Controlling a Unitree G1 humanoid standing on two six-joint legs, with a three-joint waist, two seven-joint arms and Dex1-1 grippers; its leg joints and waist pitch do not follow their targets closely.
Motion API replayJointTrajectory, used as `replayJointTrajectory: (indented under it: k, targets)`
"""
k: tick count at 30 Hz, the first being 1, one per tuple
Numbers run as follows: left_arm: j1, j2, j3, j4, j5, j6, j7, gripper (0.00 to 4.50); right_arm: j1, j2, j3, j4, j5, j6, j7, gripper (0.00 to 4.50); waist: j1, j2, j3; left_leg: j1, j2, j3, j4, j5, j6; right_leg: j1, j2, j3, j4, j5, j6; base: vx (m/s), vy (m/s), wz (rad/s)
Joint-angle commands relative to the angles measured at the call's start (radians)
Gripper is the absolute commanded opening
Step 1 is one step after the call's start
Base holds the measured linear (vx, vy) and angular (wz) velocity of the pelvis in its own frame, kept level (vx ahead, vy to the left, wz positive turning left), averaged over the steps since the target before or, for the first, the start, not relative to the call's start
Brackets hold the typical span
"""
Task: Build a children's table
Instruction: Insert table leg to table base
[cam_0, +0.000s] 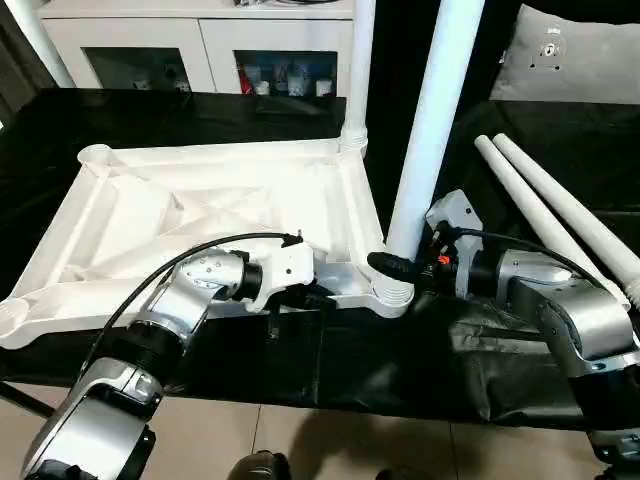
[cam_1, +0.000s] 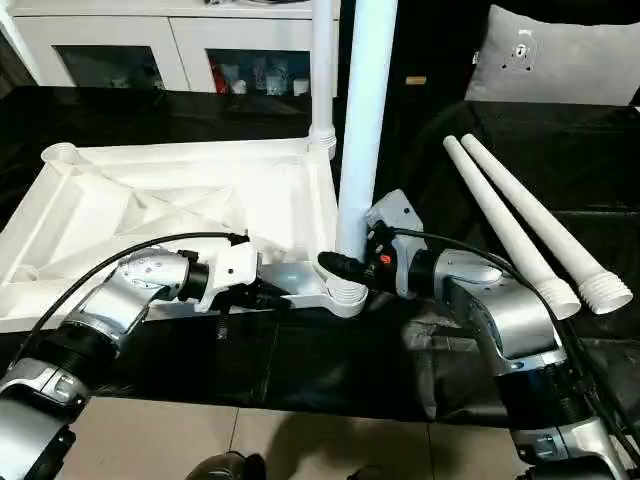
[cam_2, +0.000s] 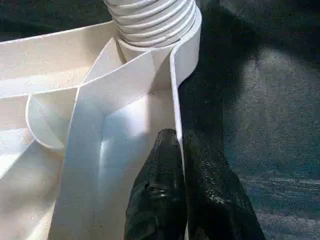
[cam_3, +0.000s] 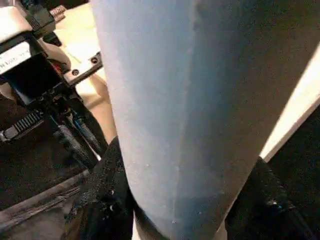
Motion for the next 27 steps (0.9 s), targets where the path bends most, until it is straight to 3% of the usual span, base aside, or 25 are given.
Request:
replayJointTrajectory:
  k: [1, 11, 12, 13, 19, 23, 27]
  targets:
    - [0.018, -0.006, -0.042, -0.044, -0.004, -0.008, -0.075, 0.00, 0.005, 0.008, -0.001, 0.048, 0.002, 0.033, 0.000, 1.89, 0.001, -0.011, -0.063, 0.029, 0.083, -0.027, -0.070, -0.197, 0.050, 0.041, -0.094, 0.038, -0.075, -0.099, -0.269, 0.000, 0.000, 0.00]
    - [0.017, -0.009, -0.030, -0.036, 0.002, -0.010, -0.056, 0.00, 0.048, 0.034, -0.051, 0.134, 0.032, -0.004, 0.009, 1.89, 0.004, -0.008, -0.064, 0.029, 0.084, -0.025, -0.069, -0.181, 0.060, 0.042, -0.094, 0.035, -0.072, -0.054, -0.283, 0.000, 0.000, 0.00]
    - [0.017, -0.009, -0.028, -0.035, 0.001, -0.009, -0.053, 0.00, 0.062, 0.040, -0.061, 0.136, 0.038, -0.014, 0.006, 1.89, 0.004, -0.009, -0.064, 0.030, 0.084, -0.025, -0.069, -0.182, 0.059, 0.042, -0.094, 0.035, -0.072, -0.056, -0.282, 0.000, 0.000, 0.00]
    - [0.018, -0.012, -0.024, -0.035, -0.003, -0.007, -0.050, 0.00, 0.086, 0.056, -0.080, 0.130, 0.053, -0.027, -0.005, 1.89, 0.006, 0.000, -0.063, 0.029, 0.085, -0.027, -0.070, -0.186, 0.058, 0.041, -0.096, 0.036, -0.072, -0.057, -0.281, 0.000, 0.000, 0.00]
    - [0.024, -0.017, -0.010, -0.039, -0.015, 0.008, -0.042, 0.00, 0.202, 0.132, -0.134, 0.078, 0.092, -0.094, -0.050, 1.89, 0.008, 0.006, -0.062, 0.031, 0.088, -0.029, -0.077, -0.220, 0.048, 0.040, -0.098, 0.035, -0.076, -0.049, -0.282, 0.000, 0.000, 0.00]
    - [0.025, -0.016, -0.008, -0.039, -0.015, 0.011, -0.041, 0.00, 0.239, 0.147, -0.135, 0.058, 0.087, -0.125, -0.063, 1.89, 0.005, 0.004, -0.060, 0.031, 0.086, -0.029, -0.081, -0.241, 0.043, 0.040, -0.096, 0.036, -0.080, -0.086, -0.271, 0.000, 0.000, 0.00]
    - [0.028, -0.014, -0.004, -0.039, -0.014, 0.013, -0.040, 0.00, 0.264, 0.118, -0.094, 0.054, 0.005, -0.219, -0.066, 1.89, 0.004, 0.009, -0.059, 0.033, 0.087, -0.031, -0.085, -0.266, 0.027, 0.037, -0.096, 0.037, -0.085, -0.121, -0.258, 0.000, 0.000, 0.00]
